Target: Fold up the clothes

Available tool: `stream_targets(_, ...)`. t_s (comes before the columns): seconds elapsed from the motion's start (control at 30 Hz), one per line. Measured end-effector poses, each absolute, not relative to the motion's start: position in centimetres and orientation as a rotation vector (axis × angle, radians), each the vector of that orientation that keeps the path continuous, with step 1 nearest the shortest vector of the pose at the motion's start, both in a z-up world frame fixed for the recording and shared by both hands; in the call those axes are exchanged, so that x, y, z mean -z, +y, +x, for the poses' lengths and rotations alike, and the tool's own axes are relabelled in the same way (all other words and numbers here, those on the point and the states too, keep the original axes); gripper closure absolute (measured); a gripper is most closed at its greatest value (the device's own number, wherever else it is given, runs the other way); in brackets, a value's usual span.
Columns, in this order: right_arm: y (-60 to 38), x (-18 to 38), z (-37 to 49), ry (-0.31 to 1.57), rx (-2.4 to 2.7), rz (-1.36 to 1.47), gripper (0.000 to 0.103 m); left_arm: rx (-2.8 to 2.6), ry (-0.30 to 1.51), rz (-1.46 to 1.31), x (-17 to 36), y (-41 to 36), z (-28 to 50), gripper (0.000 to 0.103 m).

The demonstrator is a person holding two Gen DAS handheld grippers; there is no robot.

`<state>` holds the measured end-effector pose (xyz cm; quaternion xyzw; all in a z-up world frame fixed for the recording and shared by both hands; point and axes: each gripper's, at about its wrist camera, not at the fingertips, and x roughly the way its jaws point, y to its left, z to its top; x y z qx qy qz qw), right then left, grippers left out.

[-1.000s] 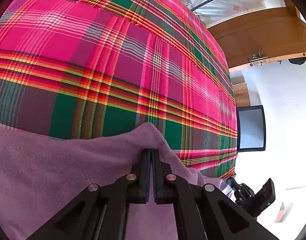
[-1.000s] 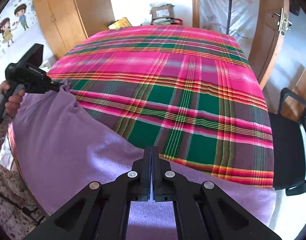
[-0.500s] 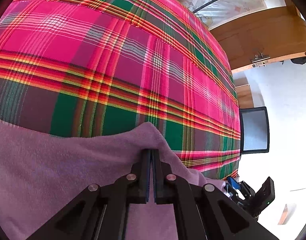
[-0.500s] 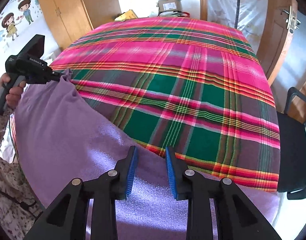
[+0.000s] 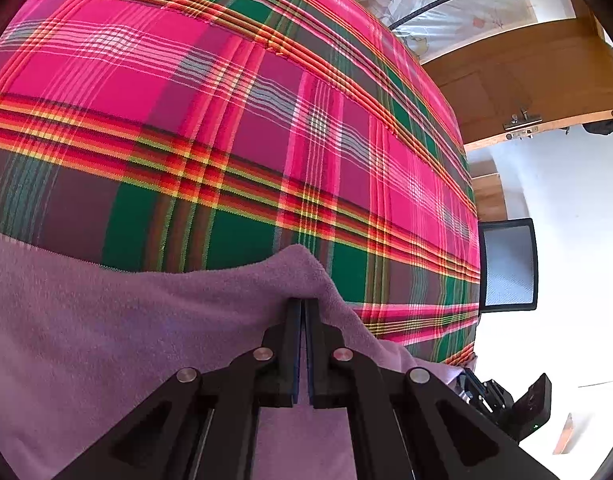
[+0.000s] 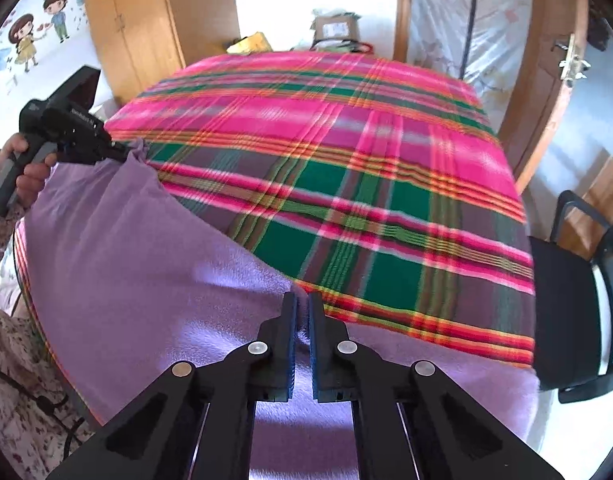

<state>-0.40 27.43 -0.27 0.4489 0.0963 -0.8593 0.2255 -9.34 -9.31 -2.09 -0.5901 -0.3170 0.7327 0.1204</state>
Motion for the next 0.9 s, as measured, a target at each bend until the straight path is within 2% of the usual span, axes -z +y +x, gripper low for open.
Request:
stream_targets(0.43,26.8,1.0,-0.5,0.311,2.438,1.273,0.095,-2.176,-0.900,-1.721,1.8,-8.8,-9.3,0.101)
stream_targets(0.5,27.5,0.4,-0.1,0.275,2.478,1.252,0.090,-2.181,-0.891,-1.717,1.8,-8.8,-9.2,0.101)
stream_targets(0.73,32.1,-1.2,3.6,0.140,2.667,1.266,0.087,-2.212,-0.824,-1.696,1.2,-8.3,-8.8,0.098)
stream_targets(0.9,33.9,-0.5,6.6,0.046,2.755,1.295,0.084,-2.200,-0.866,-1.677,1.3,-8.5,-8.5,0.095)
